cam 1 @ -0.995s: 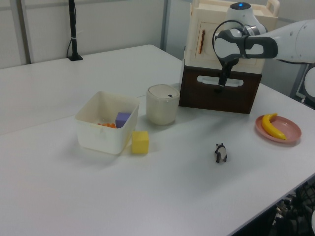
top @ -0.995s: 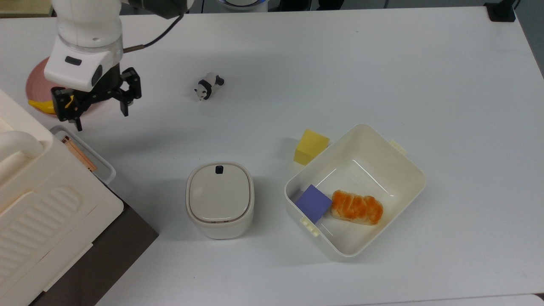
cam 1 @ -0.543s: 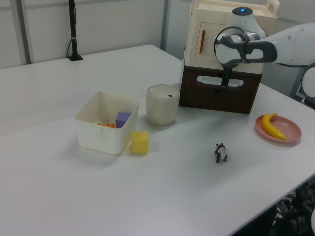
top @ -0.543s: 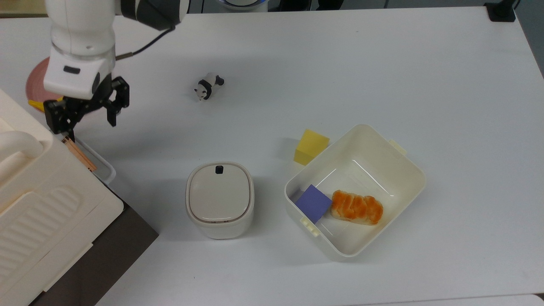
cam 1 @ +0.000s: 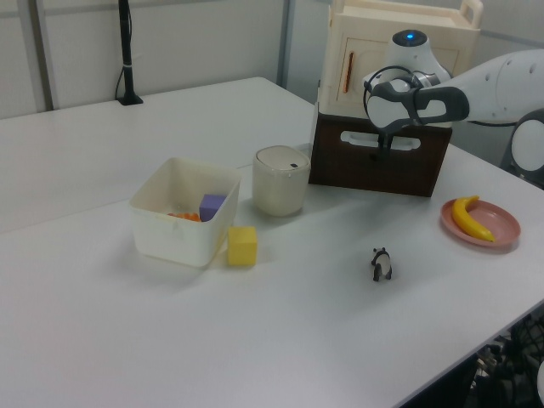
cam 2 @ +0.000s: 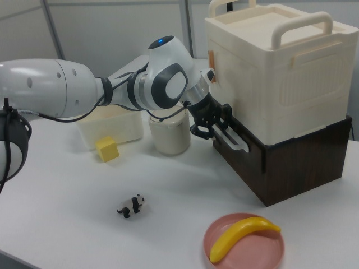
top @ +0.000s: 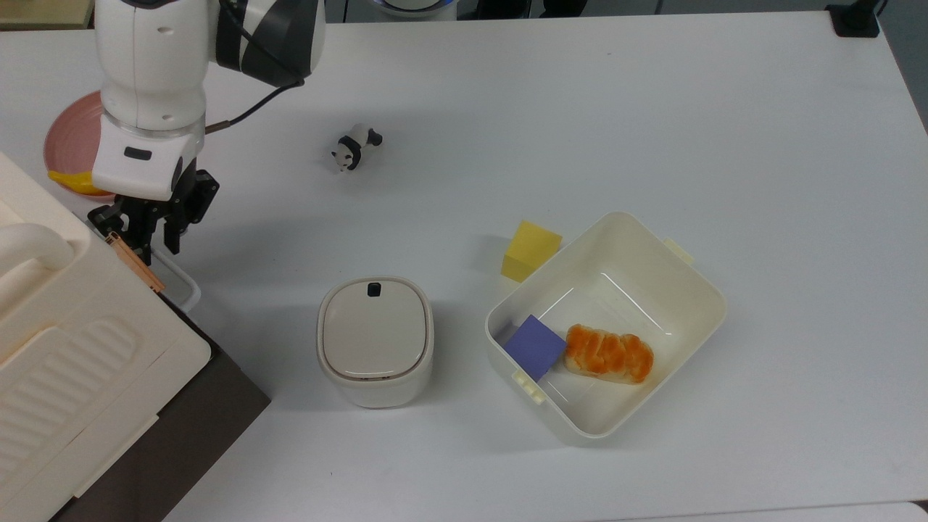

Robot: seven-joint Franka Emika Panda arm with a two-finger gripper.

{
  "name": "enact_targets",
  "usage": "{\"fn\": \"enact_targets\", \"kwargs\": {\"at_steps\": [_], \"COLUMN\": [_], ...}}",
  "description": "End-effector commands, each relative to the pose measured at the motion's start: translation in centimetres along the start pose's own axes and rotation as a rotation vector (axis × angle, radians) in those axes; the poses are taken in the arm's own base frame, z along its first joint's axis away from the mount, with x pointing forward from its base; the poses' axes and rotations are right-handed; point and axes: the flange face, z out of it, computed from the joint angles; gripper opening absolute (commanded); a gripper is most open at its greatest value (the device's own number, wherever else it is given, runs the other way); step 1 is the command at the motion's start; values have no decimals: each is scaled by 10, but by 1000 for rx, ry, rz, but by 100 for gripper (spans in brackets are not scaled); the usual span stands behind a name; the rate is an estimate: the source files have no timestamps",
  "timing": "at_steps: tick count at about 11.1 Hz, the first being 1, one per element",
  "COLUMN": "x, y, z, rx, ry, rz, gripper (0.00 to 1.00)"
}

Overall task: Slide the drawer open
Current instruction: 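Pull the handle outward to slide the wooden drawer out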

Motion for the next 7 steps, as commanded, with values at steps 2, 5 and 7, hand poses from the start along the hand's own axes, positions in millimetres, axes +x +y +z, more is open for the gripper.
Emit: {"fn": "enact_targets", "kwargs": {"at_steps": [2, 5, 7], "x": [7, 9, 6], "y": [-5, -5, -10], "z": [-12, -18, -22], "rx": [-17, -25, -21], "ry": [12, 13, 13], "rz": [-22, 5, 5], "gripper": [30, 19, 6]}}
